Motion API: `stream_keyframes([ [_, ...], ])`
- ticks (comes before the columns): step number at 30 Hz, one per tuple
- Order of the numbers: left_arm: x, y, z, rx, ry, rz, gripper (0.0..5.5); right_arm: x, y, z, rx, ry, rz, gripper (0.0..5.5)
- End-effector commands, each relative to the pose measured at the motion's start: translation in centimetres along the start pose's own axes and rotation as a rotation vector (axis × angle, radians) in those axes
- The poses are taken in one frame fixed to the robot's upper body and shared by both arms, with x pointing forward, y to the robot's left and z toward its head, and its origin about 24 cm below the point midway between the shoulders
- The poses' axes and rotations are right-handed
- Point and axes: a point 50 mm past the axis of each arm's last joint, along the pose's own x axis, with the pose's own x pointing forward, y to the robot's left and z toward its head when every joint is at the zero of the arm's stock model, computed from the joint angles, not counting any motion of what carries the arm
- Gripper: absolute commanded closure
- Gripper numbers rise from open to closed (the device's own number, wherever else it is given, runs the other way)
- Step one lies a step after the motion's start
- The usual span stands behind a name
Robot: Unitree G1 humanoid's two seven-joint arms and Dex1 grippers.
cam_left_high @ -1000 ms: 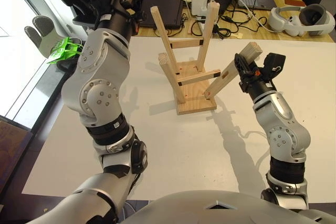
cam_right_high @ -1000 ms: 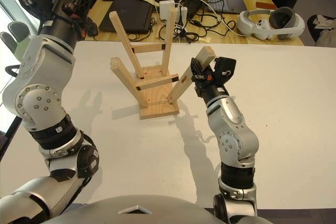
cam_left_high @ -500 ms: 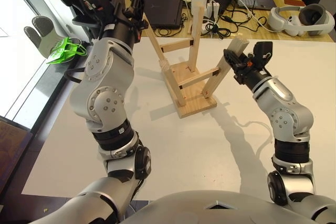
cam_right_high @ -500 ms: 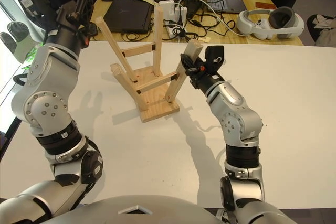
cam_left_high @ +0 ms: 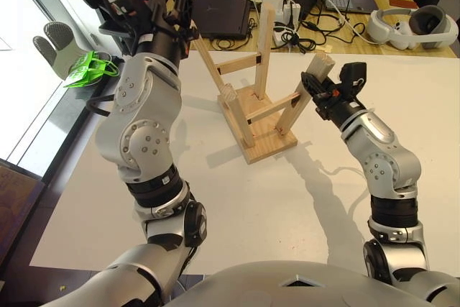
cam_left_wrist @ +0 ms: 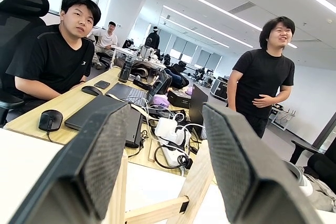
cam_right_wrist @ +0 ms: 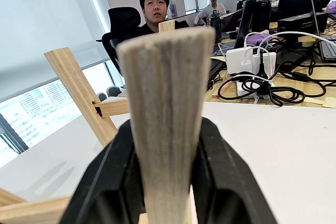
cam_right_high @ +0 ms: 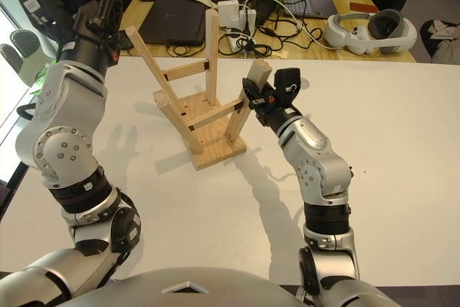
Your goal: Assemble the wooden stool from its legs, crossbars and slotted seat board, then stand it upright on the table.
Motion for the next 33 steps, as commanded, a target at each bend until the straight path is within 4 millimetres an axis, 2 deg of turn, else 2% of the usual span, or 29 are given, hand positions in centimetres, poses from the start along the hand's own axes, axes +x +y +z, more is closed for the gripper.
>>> stream_keyframes([
  [1,0.2,0.0,-0.1,0.008,0.011,-0.003,3.01,0.4,0.3,-1.2,-0.111,0.061,0.010,4.51],
  [6,0.3,0.2,-0.2,0.012,0.021,-0.008,3.01,0.4,0.6,-1.8,-0.115,0.057,0.004,4.51],
  [12,0.5,0.4,-0.1,0.020,0.026,-0.016,3.01,1.1,0.9,-1.5,-0.010,-0.001,-0.042,4.51],
  [22,1.0,0.4,0.4,-0.002,0.010,-0.012,3.01,4.0,3.4,-0.1,0.024,-0.065,0.015,4.51],
  [33,1.7,0.3,0.9,-0.003,0.001,-0.029,3.01,4.2,3.2,0.1,0.013,-0.077,-0.008,4.51],
])
